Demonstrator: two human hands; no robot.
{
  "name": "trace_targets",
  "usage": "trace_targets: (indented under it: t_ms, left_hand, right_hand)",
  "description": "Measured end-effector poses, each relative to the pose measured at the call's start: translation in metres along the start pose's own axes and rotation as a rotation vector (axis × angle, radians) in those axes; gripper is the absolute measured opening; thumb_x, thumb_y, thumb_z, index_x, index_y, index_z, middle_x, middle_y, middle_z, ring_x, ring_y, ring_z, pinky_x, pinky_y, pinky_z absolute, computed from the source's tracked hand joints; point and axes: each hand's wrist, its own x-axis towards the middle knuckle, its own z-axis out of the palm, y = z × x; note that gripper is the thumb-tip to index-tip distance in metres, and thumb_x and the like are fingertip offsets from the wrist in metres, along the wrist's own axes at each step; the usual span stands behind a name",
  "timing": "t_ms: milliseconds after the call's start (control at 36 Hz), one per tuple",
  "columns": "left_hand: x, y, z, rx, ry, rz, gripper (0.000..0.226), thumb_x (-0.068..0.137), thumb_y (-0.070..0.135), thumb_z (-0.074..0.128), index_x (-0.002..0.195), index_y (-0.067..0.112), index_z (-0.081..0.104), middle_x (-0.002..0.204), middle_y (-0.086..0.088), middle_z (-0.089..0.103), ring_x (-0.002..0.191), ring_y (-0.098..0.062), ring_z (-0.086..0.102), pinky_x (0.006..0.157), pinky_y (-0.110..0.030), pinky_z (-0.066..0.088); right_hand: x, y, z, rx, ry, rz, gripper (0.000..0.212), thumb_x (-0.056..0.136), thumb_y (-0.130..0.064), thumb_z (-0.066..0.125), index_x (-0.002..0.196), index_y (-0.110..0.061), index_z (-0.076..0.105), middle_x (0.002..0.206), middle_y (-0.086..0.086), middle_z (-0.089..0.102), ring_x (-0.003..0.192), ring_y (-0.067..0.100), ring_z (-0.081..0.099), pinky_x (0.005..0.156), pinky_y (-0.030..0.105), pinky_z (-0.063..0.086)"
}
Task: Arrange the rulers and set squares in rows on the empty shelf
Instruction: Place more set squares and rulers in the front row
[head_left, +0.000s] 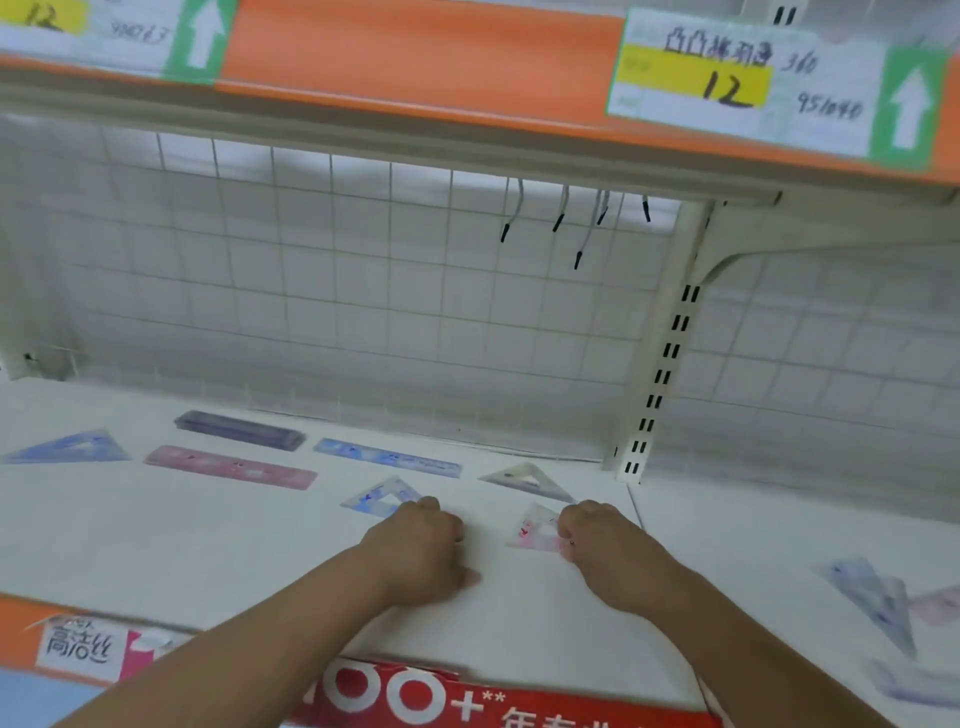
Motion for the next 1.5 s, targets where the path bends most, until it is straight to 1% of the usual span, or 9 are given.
trace_targets:
  t_ms: [56, 167, 306, 444, 528, 722, 861, 1278, 1500]
  left_hand:
    - [0.000, 0.001, 0.000, 0.008, -0.002, -0.010, 0.045, 0.089, 0.054, 0.053, 0.119, 0.020, 0.056, 0.124, -0.006, 0.044, 0.119, -0.023, 0.046, 0.100, -0.039, 0.043]
    - [0.002, 0.003, 0.001, 0.023, 0.002, -0.016, 0.042, 0.089, 0.054, 0.053, 0.113, 0.020, 0.058, 0.119, -0.005, 0.046, 0.116, -0.022, 0.047, 0.098, -0.039, 0.044]
    - [0.000, 0.004, 0.002, 0.045, 0.004, -0.013, 0.042, 0.089, 0.053, 0.053, 0.116, 0.020, 0.057, 0.123, -0.006, 0.046, 0.116, -0.023, 0.047, 0.097, -0.036, 0.044]
    - [0.000, 0.003, 0.004, 0.046, 0.011, -0.012, 0.041, 0.089, 0.051, 0.054, 0.115, 0.020, 0.058, 0.123, -0.006, 0.046, 0.115, -0.023, 0.047, 0.095, -0.034, 0.044]
    - [-0.001, 0.001, 0.006, 0.051, 0.017, -0.007, 0.039, 0.089, 0.051, 0.054, 0.113, 0.019, 0.058, 0.122, -0.006, 0.047, 0.114, -0.022, 0.046, 0.096, -0.035, 0.045]
    - [-0.002, 0.000, 0.006, 0.055, 0.024, 0.011, 0.040, 0.090, 0.049, 0.055, 0.116, 0.019, 0.057, 0.123, -0.006, 0.046, 0.115, -0.022, 0.046, 0.096, -0.035, 0.044]
    - [-0.003, 0.001, 0.006, 0.062, 0.027, 0.015, 0.040, 0.089, 0.049, 0.055, 0.114, 0.018, 0.058, 0.122, -0.005, 0.047, 0.114, -0.021, 0.046, 0.096, -0.036, 0.045]
    - [-0.009, 0.004, 0.000, 0.072, -0.008, 0.005, 0.042, 0.091, 0.048, 0.053, 0.121, 0.018, 0.054, 0.126, -0.005, 0.044, 0.116, -0.022, 0.044, 0.094, -0.035, 0.043]
    - [-0.012, 0.007, 0.000, 0.056, 0.010, -0.015, 0.041, 0.091, 0.049, 0.053, 0.119, 0.018, 0.056, 0.124, -0.005, 0.046, 0.116, -0.021, 0.045, 0.096, -0.035, 0.044]
  right_hand:
    - [0.004, -0.001, 0.000, 0.009, 0.010, -0.014, 0.021, 0.100, -0.022, 0.037, 0.113, -0.012, 0.051, 0.117, 0.006, 0.051, 0.110, 0.023, 0.047, 0.081, 0.030, 0.037]
    - [0.008, -0.003, 0.001, 0.018, 0.010, -0.039, 0.023, 0.100, -0.023, 0.038, 0.117, -0.013, 0.051, 0.120, 0.006, 0.050, 0.113, 0.023, 0.046, 0.087, 0.032, 0.039]
    - [0.011, -0.007, 0.002, 0.020, 0.002, -0.067, 0.026, 0.101, -0.022, 0.037, 0.123, -0.013, 0.048, 0.126, 0.007, 0.047, 0.116, 0.023, 0.045, 0.094, 0.034, 0.040]
    - [0.015, -0.008, 0.005, 0.052, 0.007, -0.082, 0.025, 0.102, -0.026, 0.038, 0.120, -0.013, 0.050, 0.124, 0.007, 0.048, 0.117, 0.022, 0.044, 0.093, 0.031, 0.039]
    - [0.017, -0.008, 0.007, 0.070, 0.007, -0.084, 0.025, 0.101, -0.025, 0.040, 0.118, -0.012, 0.052, 0.124, 0.007, 0.048, 0.117, 0.022, 0.044, 0.093, 0.030, 0.039]
    - [0.018, -0.006, 0.008, 0.118, -0.001, -0.071, 0.023, 0.100, -0.022, 0.042, 0.116, -0.011, 0.054, 0.124, 0.006, 0.047, 0.117, 0.022, 0.044, 0.094, 0.027, 0.037]
    - [0.018, -0.005, 0.009, 0.196, 0.013, -0.051, 0.020, 0.099, -0.025, 0.047, 0.113, -0.015, 0.056, 0.124, 0.002, 0.047, 0.117, 0.019, 0.043, 0.096, 0.028, 0.038]
    - [0.017, -0.007, 0.009, 0.203, 0.016, -0.044, 0.019, 0.099, -0.025, 0.046, 0.114, -0.016, 0.055, 0.126, 0.001, 0.047, 0.117, 0.018, 0.042, 0.096, 0.029, 0.039]
    - [0.011, -0.012, 0.008, 0.214, 0.065, -0.008, 0.029, 0.100, -0.024, 0.044, 0.128, -0.020, 0.047, 0.132, 0.001, 0.039, 0.120, 0.019, 0.038, 0.100, 0.029, 0.037]
